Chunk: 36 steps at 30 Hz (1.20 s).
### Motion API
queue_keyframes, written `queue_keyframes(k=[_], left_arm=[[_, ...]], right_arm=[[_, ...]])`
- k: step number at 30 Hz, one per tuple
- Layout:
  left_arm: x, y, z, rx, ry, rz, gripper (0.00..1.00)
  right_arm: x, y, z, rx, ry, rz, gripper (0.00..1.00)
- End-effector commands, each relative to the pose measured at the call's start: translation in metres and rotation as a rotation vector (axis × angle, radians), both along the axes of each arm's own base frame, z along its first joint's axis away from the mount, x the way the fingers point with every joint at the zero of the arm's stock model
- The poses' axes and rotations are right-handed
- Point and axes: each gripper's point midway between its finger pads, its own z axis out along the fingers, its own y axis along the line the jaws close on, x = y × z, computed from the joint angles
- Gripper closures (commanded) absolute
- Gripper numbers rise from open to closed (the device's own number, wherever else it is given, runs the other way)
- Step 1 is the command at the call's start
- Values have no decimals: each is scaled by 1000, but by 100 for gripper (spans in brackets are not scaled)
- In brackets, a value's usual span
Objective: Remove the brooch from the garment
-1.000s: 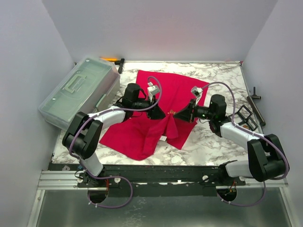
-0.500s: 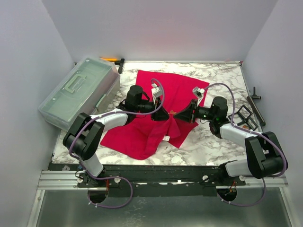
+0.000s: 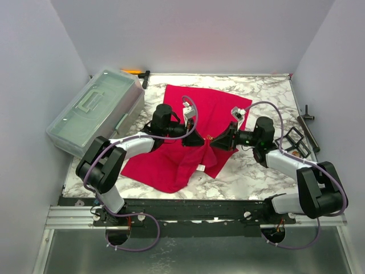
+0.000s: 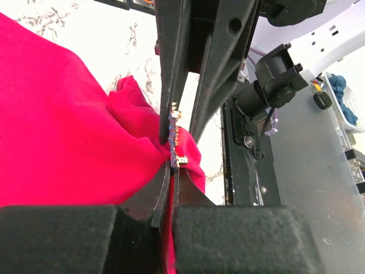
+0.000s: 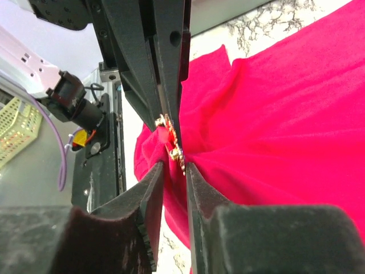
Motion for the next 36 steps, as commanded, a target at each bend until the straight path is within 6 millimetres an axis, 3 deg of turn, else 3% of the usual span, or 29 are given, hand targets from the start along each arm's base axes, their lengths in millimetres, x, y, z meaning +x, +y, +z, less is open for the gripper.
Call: queue_keyframes(k=[1, 6, 10, 13, 19, 26, 36], left_arm=[[4, 3, 25, -68, -113, -6, 100], [0, 7, 12, -38, -126, -13, 100], [-8, 10, 1, -6, -136, -51, 100], [-15, 13, -10, 47, -151, -85, 100], [-37, 9, -33, 187, -230, -216, 100], [-45, -8, -28, 197, -240, -266, 100], [-48, -14, -29, 199, -221, -291, 100]], right_arm=[[-12, -3, -10, -75, 9, 53, 67], [-8, -16, -6, -177, -42, 51, 55], [-2, -28, -2, -268, -74, 41, 37], [1, -36, 4, -356, -102, 50, 29], [-4, -44, 12, -461, -137, 192, 30], [-24, -22, 1, -405, -62, 272, 31], [-30, -19, 0, -386, -74, 293, 40]])
